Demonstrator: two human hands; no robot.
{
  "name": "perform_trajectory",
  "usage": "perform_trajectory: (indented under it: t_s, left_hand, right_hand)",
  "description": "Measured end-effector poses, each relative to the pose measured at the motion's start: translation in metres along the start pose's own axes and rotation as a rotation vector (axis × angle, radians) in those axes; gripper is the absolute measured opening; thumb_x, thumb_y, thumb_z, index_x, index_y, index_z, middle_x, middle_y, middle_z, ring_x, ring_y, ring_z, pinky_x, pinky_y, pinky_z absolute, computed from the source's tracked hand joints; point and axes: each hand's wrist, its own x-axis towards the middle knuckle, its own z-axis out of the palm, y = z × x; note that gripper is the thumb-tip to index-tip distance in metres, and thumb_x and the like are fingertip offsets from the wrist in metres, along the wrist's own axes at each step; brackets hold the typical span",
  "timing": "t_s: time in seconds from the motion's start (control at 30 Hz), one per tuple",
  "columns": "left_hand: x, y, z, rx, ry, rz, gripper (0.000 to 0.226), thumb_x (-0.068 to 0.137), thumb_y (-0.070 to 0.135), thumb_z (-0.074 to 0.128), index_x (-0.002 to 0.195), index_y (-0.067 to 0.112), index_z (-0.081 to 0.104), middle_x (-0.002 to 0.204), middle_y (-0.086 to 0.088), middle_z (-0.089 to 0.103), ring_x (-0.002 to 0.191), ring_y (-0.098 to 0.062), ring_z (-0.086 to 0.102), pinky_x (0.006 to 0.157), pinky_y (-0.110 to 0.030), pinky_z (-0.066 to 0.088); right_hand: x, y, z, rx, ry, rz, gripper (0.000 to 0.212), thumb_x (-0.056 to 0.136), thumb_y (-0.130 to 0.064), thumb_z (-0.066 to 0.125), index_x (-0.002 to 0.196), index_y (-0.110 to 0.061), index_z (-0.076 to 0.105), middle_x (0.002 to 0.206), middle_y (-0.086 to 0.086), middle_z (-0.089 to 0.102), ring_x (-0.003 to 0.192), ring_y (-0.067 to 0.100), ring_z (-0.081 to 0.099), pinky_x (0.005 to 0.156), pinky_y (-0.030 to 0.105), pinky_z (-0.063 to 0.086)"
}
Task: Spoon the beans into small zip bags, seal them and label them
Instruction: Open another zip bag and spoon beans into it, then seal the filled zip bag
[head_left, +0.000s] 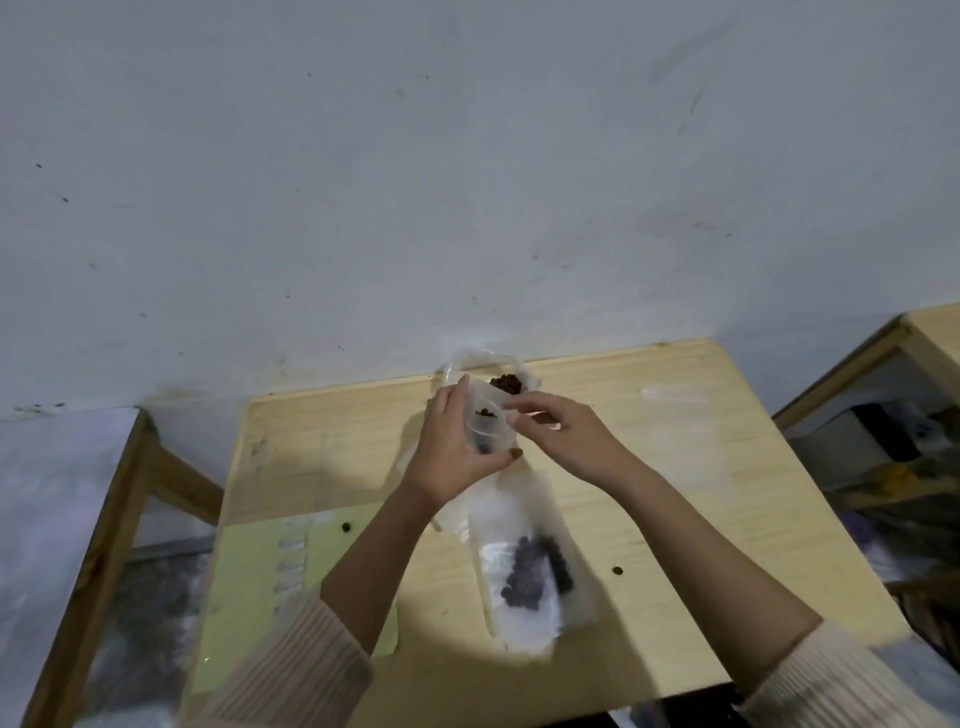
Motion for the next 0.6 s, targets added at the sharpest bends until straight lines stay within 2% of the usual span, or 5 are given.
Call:
perform_trajectory:
  t_s: [0.07, 0.17, 0.33, 0.5, 0.6]
  left_hand:
    - [0.000, 0.002, 0.000, 0.016, 0.019, 0.003, 0.113, 0.063, 0.054, 0.078, 0.148, 0.017, 0.014, 0.153, -0.003, 0.019, 0.141, -0.018, 0.016, 0.115, -0.042, 0.024]
    - [-0.004, 0.006, -0.004, -0.020, 0.052, 0.014, 0.110, 0.064, 0.048, 0.079, 0.148, 0.017, 0.016, 0.150, -0.001, 0.023, 0.138, -0.015, 0.020, 0.113, -0.036, 0.025]
    - [-0.012, 0.009, -0.012, -0.131, 0.027, 0.015, 0.107, 0.066, 0.049, 0.078, 0.148, 0.020, 0.016, 0.147, 0.003, 0.025, 0.137, -0.010, 0.024, 0.111, -0.031, 0.029]
    - [-0.015, 0.019, -0.031, -0.395, 0.145, 0.009, 0.053, 0.086, 0.028, 0.065, 0.134, 0.017, 0.046, 0.125, 0.007, 0.053, 0.107, 0.002, 0.052, 0.088, -0.007, 0.041]
    - [-0.012, 0.024, -0.045, -0.603, 0.225, -0.029, 0.022, 0.086, 0.015, 0.065, 0.108, 0.016, 0.063, 0.098, 0.005, 0.066, 0.092, -0.010, 0.062, 0.082, -0.016, 0.050]
  right_hand:
    - [-0.003, -0.006, 0.002, -0.055, -0.067, -0.004, 0.019, 0.089, -0.031, 0.060, 0.103, -0.022, 0.069, 0.103, -0.007, 0.069, 0.093, 0.006, 0.062, 0.084, 0.022, 0.046]
    - [-0.002, -0.011, 0.006, -0.164, -0.030, -0.039, 0.024, 0.089, -0.023, 0.060, 0.109, -0.012, 0.066, 0.106, 0.002, 0.069, 0.095, 0.010, 0.063, 0.086, 0.026, 0.048]
    - [0.004, -0.010, 0.009, -0.190, 0.106, -0.047, 0.038, 0.087, -0.009, 0.061, 0.125, -0.008, 0.057, 0.121, 0.007, 0.064, 0.109, 0.018, 0.060, 0.091, 0.019, 0.042]
    - [0.006, -0.009, 0.002, -0.103, 0.226, -0.101, 0.028, 0.085, -0.004, 0.062, 0.112, -0.011, 0.067, 0.105, 0.000, 0.070, 0.097, 0.013, 0.064, 0.081, 0.009, 0.043]
    - [0.004, -0.012, -0.001, 0.022, 0.283, -0.135, 0.022, 0.085, -0.004, 0.062, 0.100, -0.016, 0.072, 0.089, -0.016, 0.068, 0.087, 0.008, 0.064, 0.081, 0.027, 0.054]
